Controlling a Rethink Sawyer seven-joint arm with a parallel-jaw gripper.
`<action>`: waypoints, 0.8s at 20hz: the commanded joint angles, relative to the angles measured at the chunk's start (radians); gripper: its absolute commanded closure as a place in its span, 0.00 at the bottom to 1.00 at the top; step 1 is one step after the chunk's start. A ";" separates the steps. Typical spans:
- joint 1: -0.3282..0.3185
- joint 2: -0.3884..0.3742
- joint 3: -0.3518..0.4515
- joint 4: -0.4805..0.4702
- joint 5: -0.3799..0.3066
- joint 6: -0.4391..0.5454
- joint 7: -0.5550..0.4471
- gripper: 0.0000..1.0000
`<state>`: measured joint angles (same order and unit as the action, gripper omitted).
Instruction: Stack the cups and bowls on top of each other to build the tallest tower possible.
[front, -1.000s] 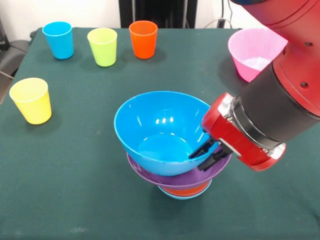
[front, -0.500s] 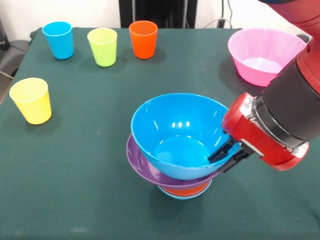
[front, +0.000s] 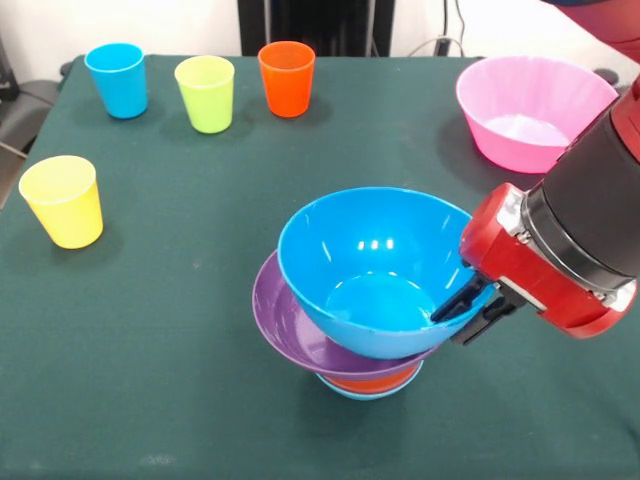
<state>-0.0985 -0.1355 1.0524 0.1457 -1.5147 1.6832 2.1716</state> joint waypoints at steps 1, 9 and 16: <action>-0.042 0.002 0.025 0.097 -0.027 0.102 -0.192 1.00; -0.055 -0.012 0.006 0.116 -0.026 0.122 -0.217 1.00; -0.055 -0.025 -0.025 0.130 -0.034 0.154 -0.209 1.00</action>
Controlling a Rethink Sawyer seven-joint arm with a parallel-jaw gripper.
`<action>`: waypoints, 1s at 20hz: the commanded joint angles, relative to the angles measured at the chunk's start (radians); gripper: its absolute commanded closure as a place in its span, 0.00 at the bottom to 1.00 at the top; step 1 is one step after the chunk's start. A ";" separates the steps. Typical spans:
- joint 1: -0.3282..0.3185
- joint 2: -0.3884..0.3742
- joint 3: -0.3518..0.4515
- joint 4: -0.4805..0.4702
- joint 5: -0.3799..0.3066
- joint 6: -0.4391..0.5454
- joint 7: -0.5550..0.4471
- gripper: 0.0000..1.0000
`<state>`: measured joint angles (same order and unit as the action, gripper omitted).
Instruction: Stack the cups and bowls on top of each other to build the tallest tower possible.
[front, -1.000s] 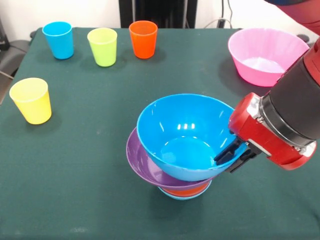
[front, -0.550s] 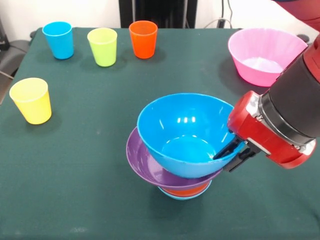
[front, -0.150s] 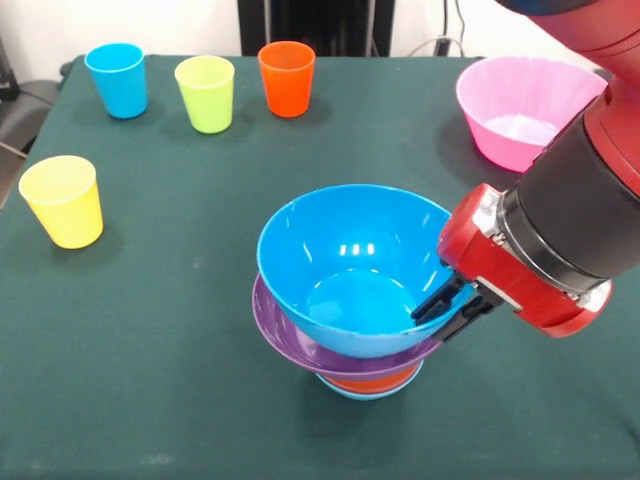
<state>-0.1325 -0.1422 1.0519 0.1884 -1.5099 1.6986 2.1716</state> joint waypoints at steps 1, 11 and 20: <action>-0.020 -0.019 -0.026 0.088 -0.041 0.143 -0.207 1.00; -0.027 -0.030 -0.071 0.133 0.041 0.191 -0.154 1.00; -0.030 -0.028 -0.084 0.139 0.070 0.188 -0.145 1.00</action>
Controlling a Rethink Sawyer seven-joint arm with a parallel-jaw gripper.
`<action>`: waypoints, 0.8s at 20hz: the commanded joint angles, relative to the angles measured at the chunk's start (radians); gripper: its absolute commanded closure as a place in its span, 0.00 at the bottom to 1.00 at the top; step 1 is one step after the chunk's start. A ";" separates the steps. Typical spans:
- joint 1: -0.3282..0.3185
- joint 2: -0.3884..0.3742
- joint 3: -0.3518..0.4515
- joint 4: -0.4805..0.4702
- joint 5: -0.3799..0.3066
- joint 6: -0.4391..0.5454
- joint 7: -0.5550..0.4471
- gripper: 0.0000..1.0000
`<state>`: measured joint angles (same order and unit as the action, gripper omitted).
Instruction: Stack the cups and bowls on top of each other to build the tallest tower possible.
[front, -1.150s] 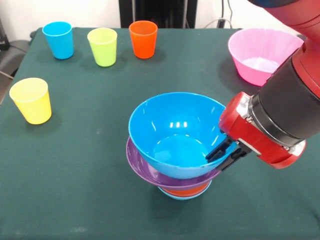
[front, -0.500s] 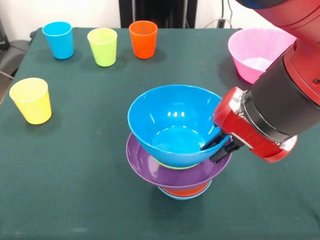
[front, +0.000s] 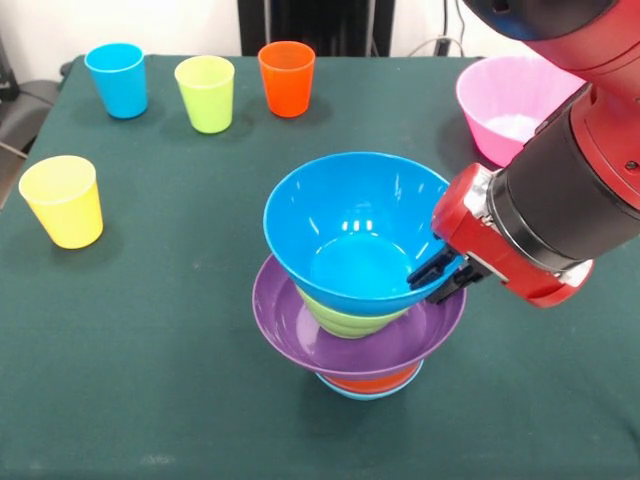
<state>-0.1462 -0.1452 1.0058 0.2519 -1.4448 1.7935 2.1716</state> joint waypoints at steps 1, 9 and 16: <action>-0.016 -0.026 -0.039 0.075 0.005 0.092 -0.146 1.00; -0.015 -0.029 -0.036 0.069 -0.013 0.066 -0.169 1.00; -0.013 -0.054 -0.085 0.118 0.031 0.028 -0.116 1.00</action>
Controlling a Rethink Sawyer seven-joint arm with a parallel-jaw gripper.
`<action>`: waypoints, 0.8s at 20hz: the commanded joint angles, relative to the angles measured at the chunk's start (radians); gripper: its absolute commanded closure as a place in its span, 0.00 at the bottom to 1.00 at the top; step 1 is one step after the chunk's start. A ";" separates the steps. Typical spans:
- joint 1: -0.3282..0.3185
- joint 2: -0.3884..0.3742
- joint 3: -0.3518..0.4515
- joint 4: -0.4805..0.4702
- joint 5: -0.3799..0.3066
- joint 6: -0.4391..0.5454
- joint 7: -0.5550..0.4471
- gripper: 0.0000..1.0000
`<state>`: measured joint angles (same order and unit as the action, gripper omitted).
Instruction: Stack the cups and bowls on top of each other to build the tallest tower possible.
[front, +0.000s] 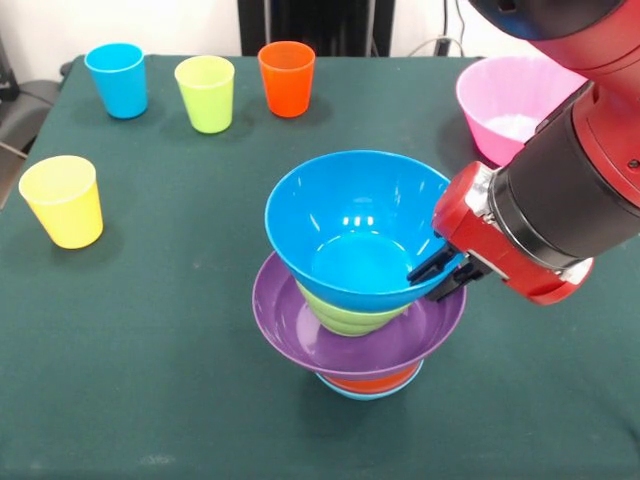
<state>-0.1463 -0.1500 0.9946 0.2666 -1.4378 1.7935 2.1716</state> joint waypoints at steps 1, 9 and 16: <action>-0.012 -0.053 -0.081 0.110 0.032 0.028 -0.109 1.00; -0.007 -0.048 -0.048 0.056 -0.008 0.050 -0.157 1.00; -0.008 -0.039 -0.024 0.037 -0.029 0.056 -0.186 1.00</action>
<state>-0.1462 -0.1751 0.9719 0.2890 -1.4116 1.7935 2.1716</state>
